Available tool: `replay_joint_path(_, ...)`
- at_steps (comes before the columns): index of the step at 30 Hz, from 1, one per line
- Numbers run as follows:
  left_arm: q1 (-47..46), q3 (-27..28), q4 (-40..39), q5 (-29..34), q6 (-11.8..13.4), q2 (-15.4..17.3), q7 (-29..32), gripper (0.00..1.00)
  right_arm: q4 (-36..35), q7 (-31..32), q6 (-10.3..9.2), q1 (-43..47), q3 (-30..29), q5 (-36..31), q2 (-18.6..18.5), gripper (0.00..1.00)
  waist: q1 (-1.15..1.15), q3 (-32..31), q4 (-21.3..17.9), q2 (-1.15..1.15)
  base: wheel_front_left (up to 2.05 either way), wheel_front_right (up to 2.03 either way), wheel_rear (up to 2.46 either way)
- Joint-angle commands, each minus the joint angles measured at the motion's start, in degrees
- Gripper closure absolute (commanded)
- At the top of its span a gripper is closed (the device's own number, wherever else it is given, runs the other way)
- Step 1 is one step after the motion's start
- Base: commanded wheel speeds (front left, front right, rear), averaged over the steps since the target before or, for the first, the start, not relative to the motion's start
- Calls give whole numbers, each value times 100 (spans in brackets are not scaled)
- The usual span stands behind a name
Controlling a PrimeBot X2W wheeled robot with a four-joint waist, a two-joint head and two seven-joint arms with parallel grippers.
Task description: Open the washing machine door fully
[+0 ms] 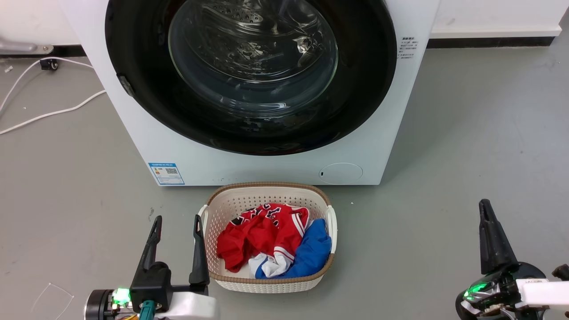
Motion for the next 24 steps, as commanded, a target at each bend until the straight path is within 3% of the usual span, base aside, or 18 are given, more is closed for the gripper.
replay_joint_path(1, -13, 19, 4, 14, -13, -8, -16, 0, -27, 35, 2, 41, -15, -35, 22, 100, 0, -2, -3, 0, 0, 0, 0)
replay_joint_path(24, -26, 14, -9, 60, 7, -14, -16, 0, 53, 524, 2, 81, -281, -309, 237, 100, 0, 17, -19, 0, 0, 0, 0)
